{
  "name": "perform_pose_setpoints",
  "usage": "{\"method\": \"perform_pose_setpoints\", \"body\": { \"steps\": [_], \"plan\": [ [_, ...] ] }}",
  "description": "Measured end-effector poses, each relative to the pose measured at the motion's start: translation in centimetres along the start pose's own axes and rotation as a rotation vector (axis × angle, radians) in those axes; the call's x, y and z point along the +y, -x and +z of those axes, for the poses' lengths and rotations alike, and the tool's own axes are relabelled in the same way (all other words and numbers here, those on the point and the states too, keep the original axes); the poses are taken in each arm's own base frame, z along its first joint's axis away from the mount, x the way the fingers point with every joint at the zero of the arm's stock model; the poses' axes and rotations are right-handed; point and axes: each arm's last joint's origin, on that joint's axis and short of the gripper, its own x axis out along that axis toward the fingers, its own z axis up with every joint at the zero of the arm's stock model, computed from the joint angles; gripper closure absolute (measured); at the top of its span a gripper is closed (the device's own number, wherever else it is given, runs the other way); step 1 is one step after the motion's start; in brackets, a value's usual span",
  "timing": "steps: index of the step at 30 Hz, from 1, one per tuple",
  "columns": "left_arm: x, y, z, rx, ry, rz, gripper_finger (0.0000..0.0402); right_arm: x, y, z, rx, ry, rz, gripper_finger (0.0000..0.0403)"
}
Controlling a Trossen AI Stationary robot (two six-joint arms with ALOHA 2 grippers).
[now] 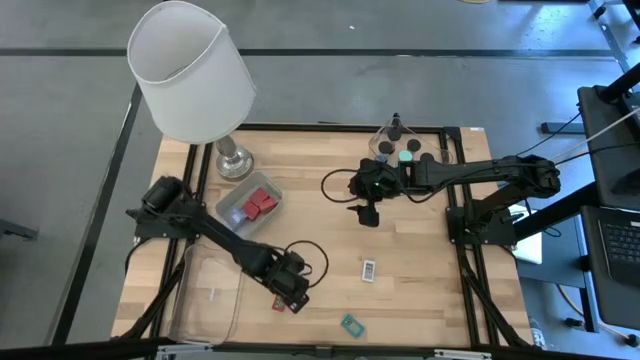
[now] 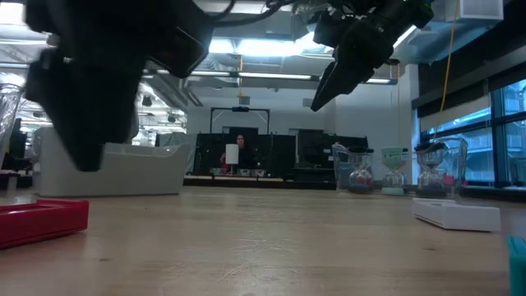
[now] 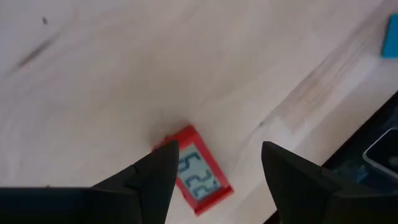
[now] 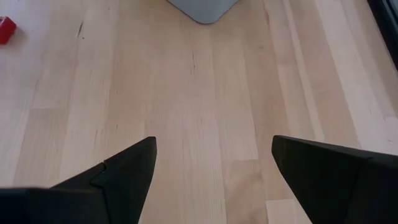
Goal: Pick & Place Office items
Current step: Put the red digital timer into the bottom transparent bin
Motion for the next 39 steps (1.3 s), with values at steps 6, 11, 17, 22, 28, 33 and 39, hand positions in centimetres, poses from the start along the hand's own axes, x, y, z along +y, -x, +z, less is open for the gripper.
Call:
{"method": "perform_pose_setpoints", "body": {
  "steps": [6, 11, 17, 22, 28, 33, 39],
  "plan": [
    [-0.3, -0.1, -1.3, 0.016, -0.028, 0.069, 0.0176, 0.0, 0.0, 0.0, -0.001, 0.004, -0.001, 0.0081],
    [0.2, -0.3, -1.8, 0.017, 0.059, 0.128, 0.0176, 0.0, 0.0, 0.1, -0.006, 0.008, -0.003, 0.0081],
    [0.1, -1.5, -1.9, 0.030, 0.129, 0.139, 0.0176, 0.0, 0.0, 0.1, -0.008, 0.011, -0.003, 0.0081],
    [0.3, -2.2, -2.0, 0.032, 0.151, 0.163, 0.0176, 0.0, 0.0, 0.2, -0.016, 0.015, -0.004, 0.0081],
    [0.0, -3.1, -1.9, 0.031, 0.156, 0.134, 0.0176, 0.0, 0.0, 0.2, -0.020, 0.018, -0.004, 0.0081],
    [0.0, -3.4, -2.0, 0.033, 0.151, 0.145, 0.0176, 0.0, 0.0, 0.2, -0.025, 0.030, -0.004, 0.0081],
    [0.1, -3.4, -2.1, 0.035, 0.092, 0.151, 0.0177, 0.0, 0.0, 0.3, -0.027, 0.033, -0.005, 0.0081]
  ]
}}
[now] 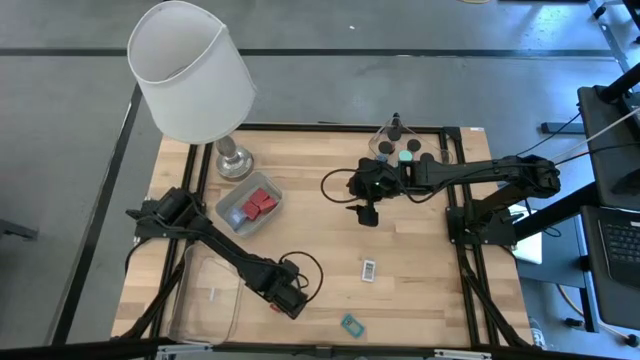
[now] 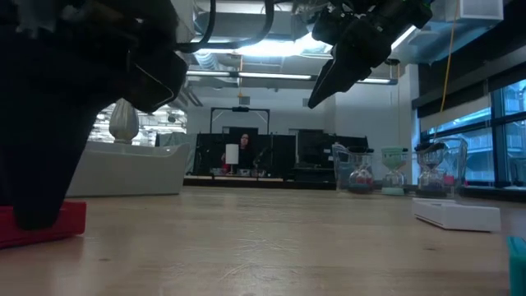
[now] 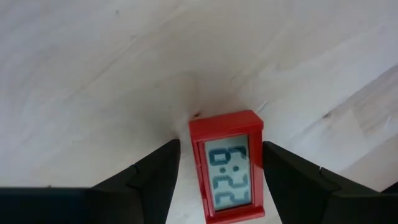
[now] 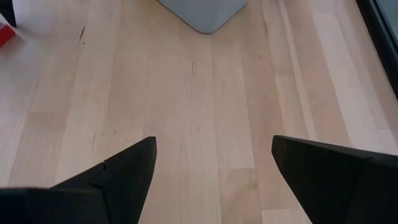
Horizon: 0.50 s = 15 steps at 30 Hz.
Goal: Pick & Place Office items
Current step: Put the red digital timer into the bottom transparent bin
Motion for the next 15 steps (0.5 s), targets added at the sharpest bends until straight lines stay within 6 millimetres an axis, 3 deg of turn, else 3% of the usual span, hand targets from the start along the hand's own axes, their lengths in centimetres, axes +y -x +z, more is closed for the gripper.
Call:
{"method": "perform_pose_setpoints", "body": {
  "steps": [15],
  "plan": [
    [0.26, -0.20, 0.01, 0.005, -0.192, 0.032, 0.0252, 0.00, 0.00, 0.01, -0.001, 0.000, 0.000, 0.0081]
  ]
}}
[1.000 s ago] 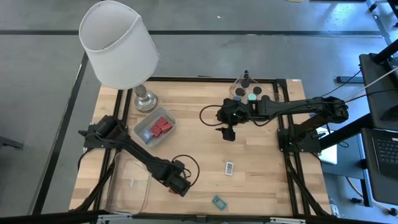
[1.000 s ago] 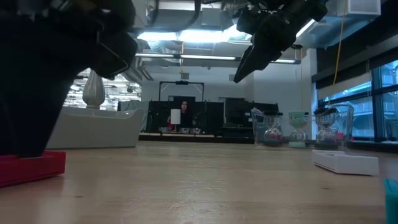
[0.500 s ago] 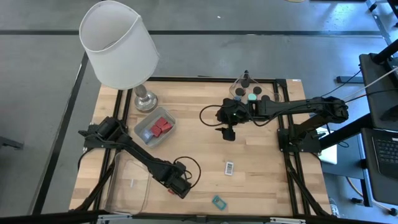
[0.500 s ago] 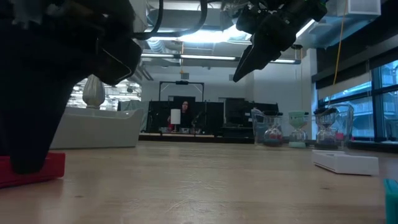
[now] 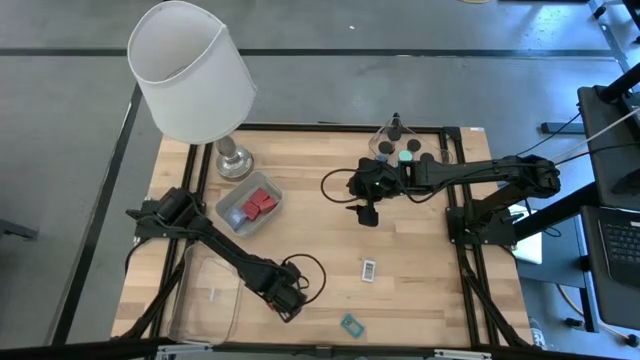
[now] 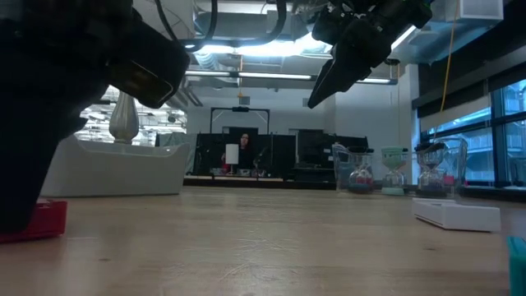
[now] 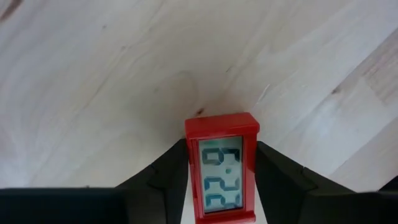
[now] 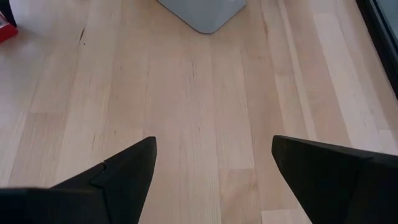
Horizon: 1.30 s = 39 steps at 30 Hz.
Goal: Pick & Place Office items
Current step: Put the red digital timer into the bottom transparent bin
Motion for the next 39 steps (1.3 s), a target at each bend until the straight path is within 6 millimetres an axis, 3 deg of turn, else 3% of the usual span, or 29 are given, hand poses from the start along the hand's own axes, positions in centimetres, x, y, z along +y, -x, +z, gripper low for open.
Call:
{"method": "perform_pose_setpoints", "body": {
  "steps": [6, 12, 18, 24, 28, 32, 35, 39],
  "plan": [
    [0.2, 0.8, 0.4, -0.070, -0.012, -0.010, 0.0252, 0.0, 0.0, 0.0, -0.001, 0.000, 0.000, 0.0081],
    [0.4, 4.0, 1.6, -0.283, -0.024, -0.043, 0.0252, 0.0, 0.0, 0.0, -0.001, 0.000, 0.000, 0.0081],
    [1.6, 9.2, 2.1, -0.495, -0.003, -0.084, 0.0252, 0.0, 0.0, 0.0, -0.001, -0.002, 0.000, 0.0081],
    [3.6, 14.0, 0.4, -0.612, 0.016, -0.094, 0.0250, 0.0, 0.0, 0.0, -0.001, -0.016, 0.002, 0.0081],
    [5.3, 15.2, -1.3, -0.558, 0.059, -0.046, 0.0242, 0.0, 0.0, 0.0, 0.000, -0.017, 0.002, 0.0081],
    [6.5, 15.0, -3.1, -0.346, 0.146, 0.038, 0.0246, 0.0, 0.0, 0.0, 0.000, -0.017, 0.002, 0.0081],
    [6.9, 14.7, -4.4, -0.195, 0.215, 0.088, 0.0247, 0.0, 0.0, 0.0, 0.000, -0.002, 0.002, 0.0081],
    [6.8, 14.6, -5.9, -0.134, 0.251, 0.091, 0.0247, 0.0, 0.0, 0.0, 0.000, 0.000, 0.000, 0.0081]
  ]
}}
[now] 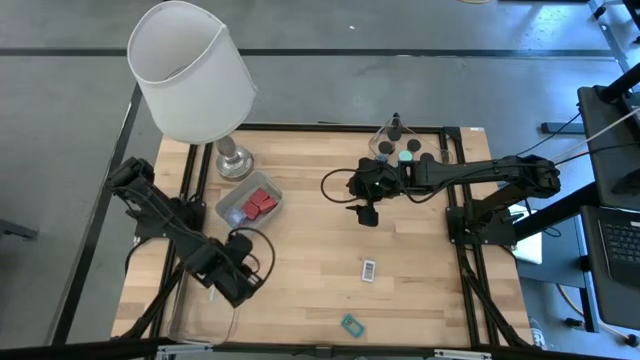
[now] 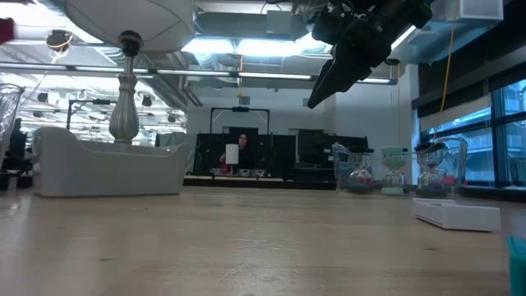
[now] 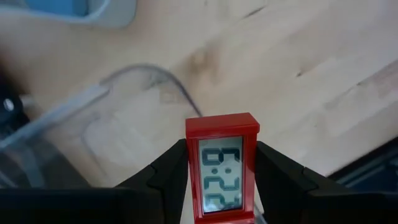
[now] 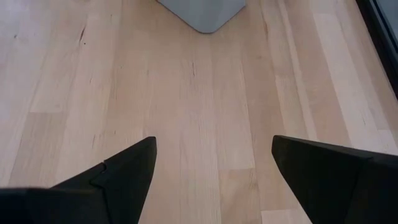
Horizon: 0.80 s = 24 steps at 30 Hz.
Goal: Pick & Place Office items
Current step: Put the red digital timer into the bottom transparent bin
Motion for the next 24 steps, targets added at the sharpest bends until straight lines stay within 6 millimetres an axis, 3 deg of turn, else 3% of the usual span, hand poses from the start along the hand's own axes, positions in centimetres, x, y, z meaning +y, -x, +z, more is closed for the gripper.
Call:
{"method": "perform_pose_setpoints", "body": {
  "steps": [6, 15, 24],
  "plan": [
    [0.2, -0.5, -2.0, -0.004, 0.068, 0.021, 0.0247, 0.0, 0.0, 0.0, 0.000, 0.000, 0.000, 0.0081],
    [1.4, -4.1, -4.6, 0.119, 0.119, 0.215, 0.0247, 0.0, 0.0, 0.0, 0.000, 0.000, 0.000, 0.0081],
    [2.5, -7.6, -5.1, 0.085, 0.140, 0.293, 0.0247, 0.0, 0.0, 0.0, -0.001, -0.031, 0.000, 0.0081]
  ]
}}
